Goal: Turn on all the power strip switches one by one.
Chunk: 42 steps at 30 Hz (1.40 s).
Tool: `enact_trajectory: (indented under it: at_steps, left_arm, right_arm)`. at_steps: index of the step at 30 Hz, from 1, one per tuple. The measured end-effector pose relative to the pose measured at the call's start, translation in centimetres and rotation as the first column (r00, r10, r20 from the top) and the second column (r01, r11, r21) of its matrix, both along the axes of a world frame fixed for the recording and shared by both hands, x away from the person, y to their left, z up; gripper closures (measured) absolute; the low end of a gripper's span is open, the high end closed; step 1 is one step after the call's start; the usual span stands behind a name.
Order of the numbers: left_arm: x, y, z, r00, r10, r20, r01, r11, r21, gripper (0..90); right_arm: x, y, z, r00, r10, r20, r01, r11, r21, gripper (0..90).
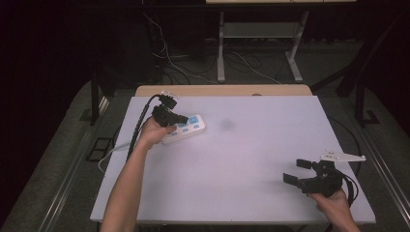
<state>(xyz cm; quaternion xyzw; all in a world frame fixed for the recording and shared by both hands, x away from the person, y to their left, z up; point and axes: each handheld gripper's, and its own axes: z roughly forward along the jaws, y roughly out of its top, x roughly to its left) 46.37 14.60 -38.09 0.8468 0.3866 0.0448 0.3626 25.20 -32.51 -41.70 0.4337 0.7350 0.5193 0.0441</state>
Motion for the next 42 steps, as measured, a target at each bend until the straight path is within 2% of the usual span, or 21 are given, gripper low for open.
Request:
enact_trajectory:
  at_steps: [9, 13, 34, 42]
  left_arm:
    - [0.6, -1.7, 0.9, 0.9993, -0.034, 0.016, 0.033, 0.9990, 0.029, 89.7]
    - [0.8, -2.4, 0.9, 0.9990, -0.042, 0.015, 0.042, 0.9987, 0.027, 89.6]
    - [1.4, -3.9, -1.6, 0.9992, -0.039, -0.001, 0.039, 0.9980, 0.050, 89.6]
    - [1.5, -4.0, -2.4, 0.9990, -0.042, -0.017, 0.043, 0.9956, 0.083, 89.5]
  right_arm:
    - [0.0, -0.1, 0.0, 1.0000, -0.003, 0.000, 0.003, 1.0000, 0.005, 1.0]
    - [-0.1, -0.1, 0.1, 1.0000, 0.000, 0.000, 0.000, 1.0000, 0.003, 0.9]
    - [0.0, 0.1, 0.0, 0.9999, 0.011, -0.002, -0.011, 0.9999, -0.003, 1.0]
    - [0.0, 0.1, 0.0, 0.9999, 0.011, 0.000, -0.011, 0.9999, -0.003, 1.0]
